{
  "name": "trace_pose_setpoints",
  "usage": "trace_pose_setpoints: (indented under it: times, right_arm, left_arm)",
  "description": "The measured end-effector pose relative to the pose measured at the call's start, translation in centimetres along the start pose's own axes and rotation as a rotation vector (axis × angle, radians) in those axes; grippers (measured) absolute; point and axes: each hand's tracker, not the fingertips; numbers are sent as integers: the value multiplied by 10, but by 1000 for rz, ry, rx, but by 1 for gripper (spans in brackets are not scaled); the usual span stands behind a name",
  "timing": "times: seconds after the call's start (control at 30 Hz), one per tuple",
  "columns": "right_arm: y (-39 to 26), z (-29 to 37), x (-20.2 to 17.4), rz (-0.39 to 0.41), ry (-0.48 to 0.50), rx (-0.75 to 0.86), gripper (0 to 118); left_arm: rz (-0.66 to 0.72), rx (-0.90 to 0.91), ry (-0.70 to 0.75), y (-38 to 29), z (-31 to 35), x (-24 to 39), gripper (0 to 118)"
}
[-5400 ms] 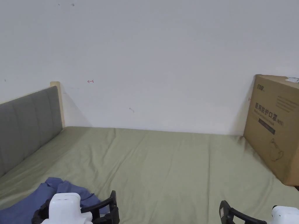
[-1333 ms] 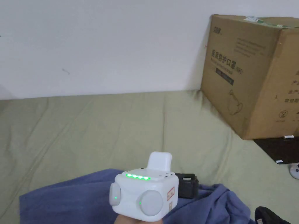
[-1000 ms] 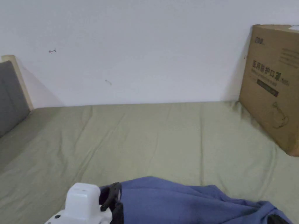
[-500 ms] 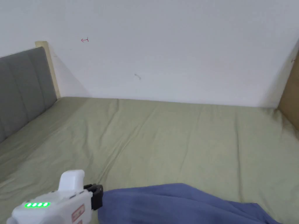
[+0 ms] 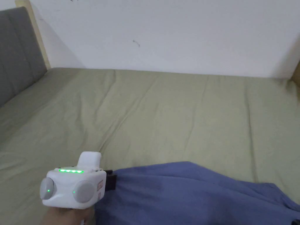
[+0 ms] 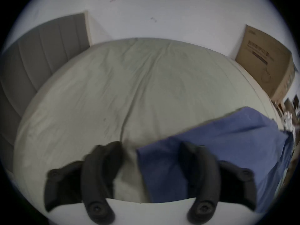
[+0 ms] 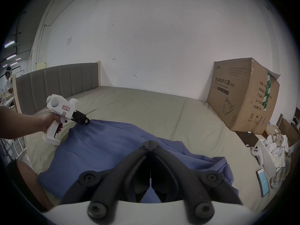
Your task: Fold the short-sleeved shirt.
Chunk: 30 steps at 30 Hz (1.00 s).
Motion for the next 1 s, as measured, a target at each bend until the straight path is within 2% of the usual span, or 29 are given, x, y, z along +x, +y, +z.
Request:
trace_pose_setpoints:
  times: [0.07, 0.13, 0.17, 0.23, 0.37, 0.47, 0.53, 0.57, 0.6, 0.63, 0.67, 0.7, 0.77, 0.83, 0.87, 0.9, 0.93, 0.97, 1.0]
  right_arm:
    - [-1, 2, 4, -20, -2, -3, 0]
    - [0, 5, 11, -45, -10, -3, 0]
    - [0, 8, 15, -47, -17, -2, 0]
    - [0, 14, 25, -57, -61, -15, 0]
    - [-6, 33, 61, -80, -183, -49, 0]
    - [-22, 38, 106, -86, -273, -128, 0]
    - [-42, 32, 140, -156, -275, -228, 2]
    - [-55, 31, 159, -207, -244, -197, 2]
    - [-65, 28, 173, -227, -254, -218, 19]
    - [-75, 17, 185, -192, -292, -301, 58]
    - [-84, 5, 196, -170, -316, -385, 88]
    - [-91, -4, 203, -173, -284, -436, 96]
    - [-101, -18, 208, -250, -244, -528, 96]
    - [-95, -22, 189, -263, -145, -554, 96]
    - [-98, -24, 183, -253, -138, -566, 94]
    - [-98, -23, 175, -231, -160, -556, 84]
    - [-108, -25, 171, -201, -120, -535, 38]
    - [-108, -23, 165, -181, -113, -497, 5]
    - [-103, -21, 160, -147, -159, -488, 5]
  left_arm:
    - [-101, 10, -5, -5, 7, 17, 4]
    - [-189, -4, 3, -9, 14, 36, 4]
    - [-162, -3, -22, -7, 17, 33, 4]
    - [-16, -30, -233, -2, 30, 34, 4]
    - [-21, 135, -233, 5, 67, 29, 3]
    - [40, 206, -250, 12, 96, 26, 3]
    - [61, 250, -253, 17, 112, 23, 3]
    - [63, 250, -254, 20, 117, 21, 3]
    - [73, 256, -256, 23, 120, 18, 3]
    - [81, 263, -254, 26, 123, 16, 3]
    - [85, 264, -254, 28, 124, 15, 3]
    - [85, 264, -253, 30, 124, 15, 3]
    - [71, 266, -244, 33, 126, 21, 3]
    - [62, 264, -245, 33, 126, 25, 3]
    - [59, 258, -248, 32, 122, 22, 3]
    - [52, 259, -244, 31, 122, 24, 3]
    - [44, 256, -246, 31, 122, 26, 3]
    - [38, 252, -246, 30, 123, 27, 3]
    - [33, 253, -244, 28, 126, 30, 3]
